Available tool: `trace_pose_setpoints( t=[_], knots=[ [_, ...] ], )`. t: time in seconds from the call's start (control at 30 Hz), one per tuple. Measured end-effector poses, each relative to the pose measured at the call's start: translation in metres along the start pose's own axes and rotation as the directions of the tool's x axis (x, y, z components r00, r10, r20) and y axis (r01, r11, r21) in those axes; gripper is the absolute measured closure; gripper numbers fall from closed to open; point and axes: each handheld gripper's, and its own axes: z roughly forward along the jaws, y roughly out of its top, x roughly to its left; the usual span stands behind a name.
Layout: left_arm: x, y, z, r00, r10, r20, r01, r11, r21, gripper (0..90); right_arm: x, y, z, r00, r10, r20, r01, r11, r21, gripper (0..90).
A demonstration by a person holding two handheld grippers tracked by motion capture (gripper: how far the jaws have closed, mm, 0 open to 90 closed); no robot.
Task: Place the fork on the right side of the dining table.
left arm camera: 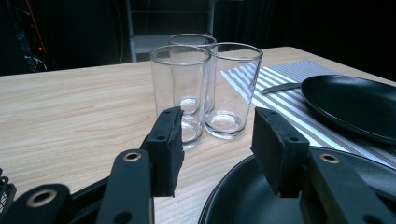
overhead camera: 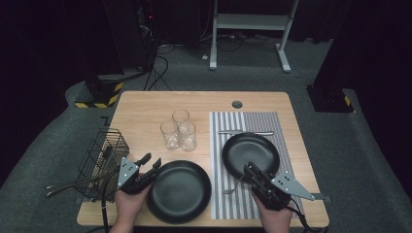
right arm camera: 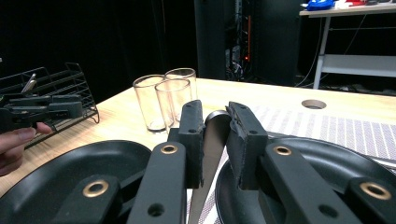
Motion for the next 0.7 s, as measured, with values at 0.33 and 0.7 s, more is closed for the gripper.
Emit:
trace_pose_setpoints(
  t=[0.33,0.7],
  knots=[
    [0.0014,-0.0006,0.0001,1.0000,-0.004,-0.003,0.004,1.0000,0.002,53.1,-0.0008,-0.0021,-0.0030,0.9999,-0.005,0.015,0.005,1.000,-0.005,76.6],
    [0.0024,-0.0014,0.0004,0.9999,-0.010,-0.003,0.010,0.9999,0.007,53.2,-0.0052,-0.0051,-0.0073,0.9992,0.000,0.039,0.001,1.000,-0.006,80.0]
  ],
)
